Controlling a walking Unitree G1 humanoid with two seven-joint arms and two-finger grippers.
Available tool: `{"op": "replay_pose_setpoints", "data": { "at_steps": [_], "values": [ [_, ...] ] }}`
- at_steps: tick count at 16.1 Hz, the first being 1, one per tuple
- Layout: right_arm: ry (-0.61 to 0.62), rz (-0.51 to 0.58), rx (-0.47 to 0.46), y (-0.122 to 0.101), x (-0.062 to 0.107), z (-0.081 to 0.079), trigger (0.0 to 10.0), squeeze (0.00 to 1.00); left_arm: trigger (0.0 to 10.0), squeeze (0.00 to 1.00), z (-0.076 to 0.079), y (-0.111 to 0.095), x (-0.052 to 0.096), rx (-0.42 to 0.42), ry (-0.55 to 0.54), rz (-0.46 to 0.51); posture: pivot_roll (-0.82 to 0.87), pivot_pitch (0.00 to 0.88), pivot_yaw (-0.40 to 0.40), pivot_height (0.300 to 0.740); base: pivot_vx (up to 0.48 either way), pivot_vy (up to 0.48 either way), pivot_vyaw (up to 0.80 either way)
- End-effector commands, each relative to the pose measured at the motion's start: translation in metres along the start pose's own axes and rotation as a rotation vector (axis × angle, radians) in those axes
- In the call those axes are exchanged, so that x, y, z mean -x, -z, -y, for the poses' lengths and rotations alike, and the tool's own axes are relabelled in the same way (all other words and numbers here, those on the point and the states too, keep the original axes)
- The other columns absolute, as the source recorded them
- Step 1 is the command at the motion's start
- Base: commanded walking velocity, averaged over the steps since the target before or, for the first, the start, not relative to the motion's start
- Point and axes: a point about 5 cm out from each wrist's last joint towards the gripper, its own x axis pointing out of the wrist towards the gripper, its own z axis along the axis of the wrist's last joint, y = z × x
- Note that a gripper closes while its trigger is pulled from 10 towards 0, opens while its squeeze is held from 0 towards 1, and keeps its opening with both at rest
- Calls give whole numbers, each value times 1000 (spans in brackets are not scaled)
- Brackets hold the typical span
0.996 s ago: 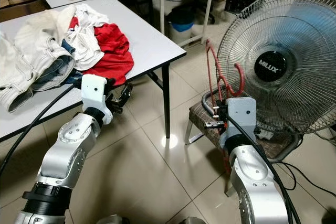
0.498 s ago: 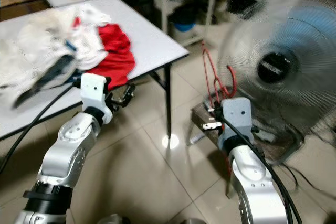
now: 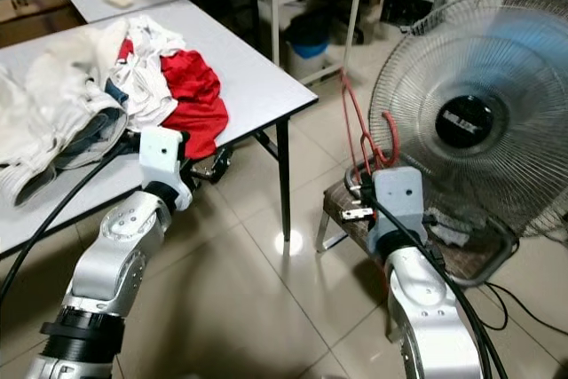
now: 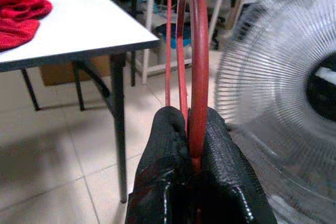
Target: Hang hanger
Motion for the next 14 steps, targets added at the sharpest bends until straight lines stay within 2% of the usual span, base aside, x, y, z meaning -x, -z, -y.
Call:
{"op": "replay_pose_setpoints", "data": {
  "at_steps": [1, 14],
  "values": [
    [-3, 17, 14, -3, -2, -2, 10000, 0, 10000, 1000, -3, -3, -1, -7, -8, 15, -83, 19, 35, 740, 379, 0, 0],
    [-35, 30, 31, 0, -1, -4, 10000, 0, 10000, 1000, -7, 1, 0, -48, -10, 4, -79, 3, 29, 740, 380, 0, 0]
  ]
}}
